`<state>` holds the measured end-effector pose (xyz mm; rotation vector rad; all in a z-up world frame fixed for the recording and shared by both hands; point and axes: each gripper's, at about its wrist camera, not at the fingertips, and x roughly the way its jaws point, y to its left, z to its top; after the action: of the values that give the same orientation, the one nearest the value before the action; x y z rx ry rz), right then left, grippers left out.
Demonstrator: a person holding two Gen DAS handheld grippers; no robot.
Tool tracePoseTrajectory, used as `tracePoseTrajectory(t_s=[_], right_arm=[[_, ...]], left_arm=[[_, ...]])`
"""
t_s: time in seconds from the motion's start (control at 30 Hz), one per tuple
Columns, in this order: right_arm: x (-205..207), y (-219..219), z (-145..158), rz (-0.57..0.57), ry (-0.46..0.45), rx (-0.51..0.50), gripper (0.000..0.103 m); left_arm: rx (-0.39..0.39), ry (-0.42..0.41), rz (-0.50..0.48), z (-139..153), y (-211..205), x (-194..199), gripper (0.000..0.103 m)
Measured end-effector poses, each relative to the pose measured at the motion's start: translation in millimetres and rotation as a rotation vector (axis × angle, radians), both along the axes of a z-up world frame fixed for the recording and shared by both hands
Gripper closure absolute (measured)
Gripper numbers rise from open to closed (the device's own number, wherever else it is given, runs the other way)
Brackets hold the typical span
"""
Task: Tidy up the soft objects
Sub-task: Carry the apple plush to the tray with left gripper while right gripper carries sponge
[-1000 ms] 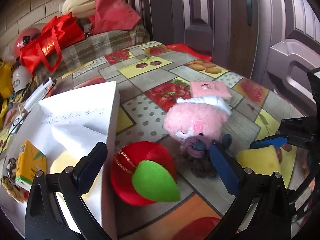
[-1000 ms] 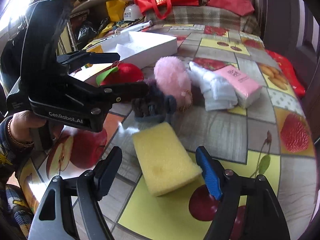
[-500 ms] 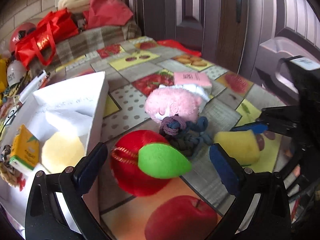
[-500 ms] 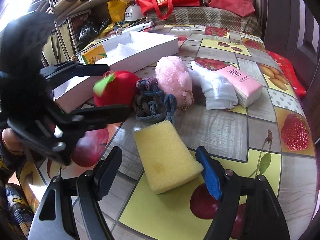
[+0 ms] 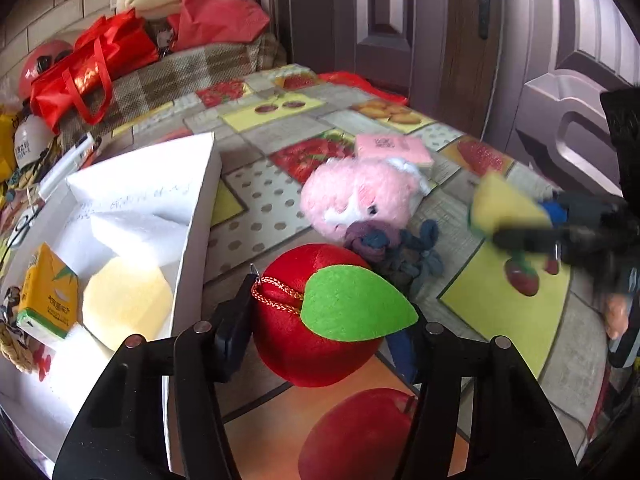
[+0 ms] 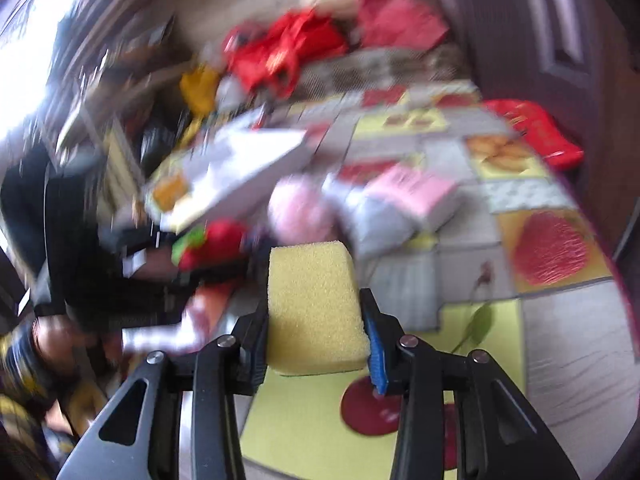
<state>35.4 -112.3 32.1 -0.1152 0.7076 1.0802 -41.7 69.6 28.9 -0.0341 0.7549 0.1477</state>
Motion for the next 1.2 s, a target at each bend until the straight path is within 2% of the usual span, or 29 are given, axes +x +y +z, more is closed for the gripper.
tracePoseTrajectory(t_s=[0.17, 0.33, 0.43, 0.63, 0.8, 1.2], right_arm=[[-10.0, -0.6, 20.6, -0.119, -0.086, 0.153, 0.063], [-20.9, 10.9, 30.3, -0.209, -0.177, 0.237, 0.063], [-25.5, 14.6, 34.4, -0.258, -0.208, 0.273, 0.063], [-23.2, 14.7, 36.1, -0.308, -0.203, 0.307, 0.063], [-22.3, 27.0, 33.9, -0.298, -0.191, 0.282, 0.062], [-37.1, 68.4, 28.3, -0.241, -0.232, 0.216, 0.062]], left_arm=[[0.03, -0.135, -0.002, 16.2, -4.8, -21.1, 0.045], [0.049, -0.293, 0.029, 31.3, -3.9, -49.9, 0.045], [0.056, -0.349, 0.073, 36.1, 0.5, -61.3, 0.045], [0.039, -0.391, 0.15, 38.3, 15.0, -73.4, 0.045], [0.061, -0.402, 0.187, 37.7, 24.1, -80.7, 0.045], [0.103, -0.414, 0.29, 35.5, 56.1, -103.9, 0.045]])
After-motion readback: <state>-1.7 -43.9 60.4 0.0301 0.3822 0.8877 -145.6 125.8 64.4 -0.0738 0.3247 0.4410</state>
